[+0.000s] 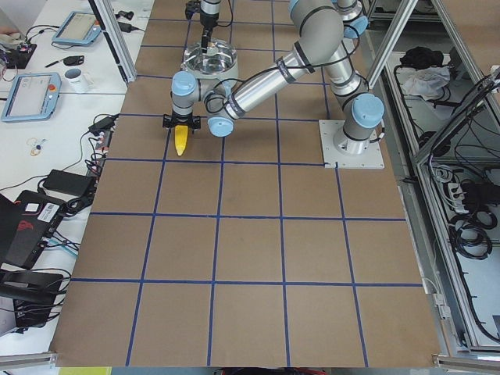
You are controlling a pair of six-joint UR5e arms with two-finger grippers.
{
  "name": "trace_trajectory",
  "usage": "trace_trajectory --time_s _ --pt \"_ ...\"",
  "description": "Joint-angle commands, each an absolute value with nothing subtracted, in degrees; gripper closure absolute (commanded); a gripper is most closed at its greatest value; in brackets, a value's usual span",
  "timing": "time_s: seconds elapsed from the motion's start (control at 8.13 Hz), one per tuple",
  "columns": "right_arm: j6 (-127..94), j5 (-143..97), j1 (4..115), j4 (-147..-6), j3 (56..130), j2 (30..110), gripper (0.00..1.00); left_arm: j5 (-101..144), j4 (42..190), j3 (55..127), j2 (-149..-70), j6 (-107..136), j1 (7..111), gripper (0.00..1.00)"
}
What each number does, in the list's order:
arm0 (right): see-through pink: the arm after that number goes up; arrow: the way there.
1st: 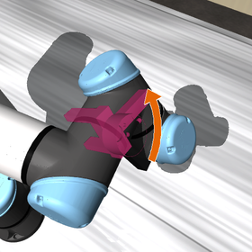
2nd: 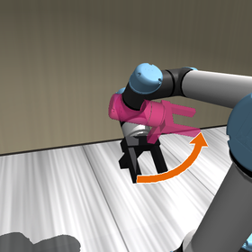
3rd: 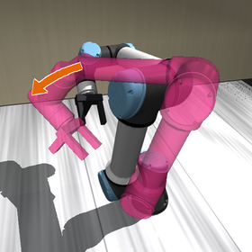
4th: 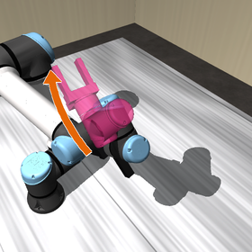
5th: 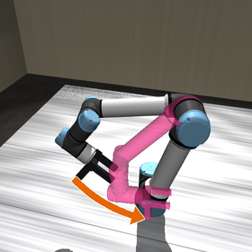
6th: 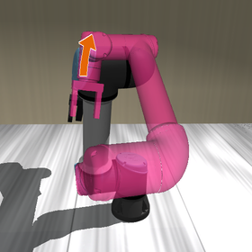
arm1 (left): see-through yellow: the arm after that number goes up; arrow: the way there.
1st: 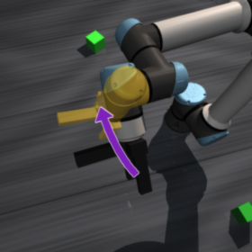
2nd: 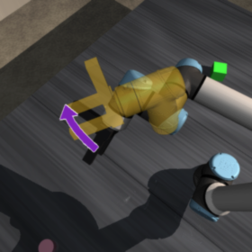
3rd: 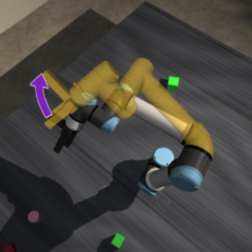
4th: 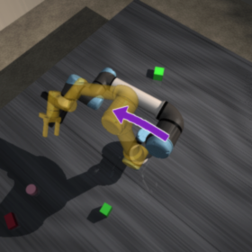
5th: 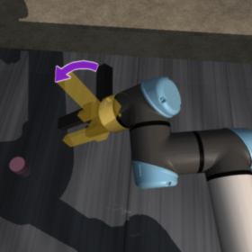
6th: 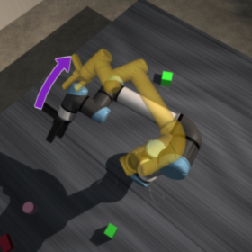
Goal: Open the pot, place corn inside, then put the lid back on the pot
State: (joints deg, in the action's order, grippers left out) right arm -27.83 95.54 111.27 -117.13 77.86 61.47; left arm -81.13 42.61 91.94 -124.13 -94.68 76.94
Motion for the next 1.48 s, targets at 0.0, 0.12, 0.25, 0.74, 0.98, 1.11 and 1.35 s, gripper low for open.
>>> trace_trajectory --time_s 0.0,0.12,0.25,0.74,0.98,1.11,1.35 --pt "-27.7 95.4 111.3 -117.0 78.0 61.5 0.49 -81.1 42.5 91.1 -125.5 -94.7 76.9 0.00" --pt "-27.7 95.4 111.3 -117.0 77.9 61.5 0.53 -81.0 42.5 91.1 -126.4 -94.9 76.9 0.00" --pt "-27.7 95.4 111.3 -117.0 77.9 61.6 0.59 -81.3 42.6 91.1 -126.8 -94.7 76.9 0.00" --pt "-27.2 95.4 111.2 -116.8 77.3 63.1 0.58 -83.1 42.6 91.1 -126.7 -95.3 76.9 1.00" --pt "-26.5 95.4 111.2 -111.4 77.2 68.5 0.58 -91.5 43.0 91.2 -123.9 -95.5 76.9 1.00" --pt "-25.7 95.4 111.0 -107.8 77.1 71.3 0.58 -93.8 43.8 91.3 -120.5 -94.7 77.2 1.00" --pt "-23.7 95.3 110.5 -100.7 77.2 77.0 0.57 -93.7 49.3 91.3 -114.6 -92.7 78.6 1.00"
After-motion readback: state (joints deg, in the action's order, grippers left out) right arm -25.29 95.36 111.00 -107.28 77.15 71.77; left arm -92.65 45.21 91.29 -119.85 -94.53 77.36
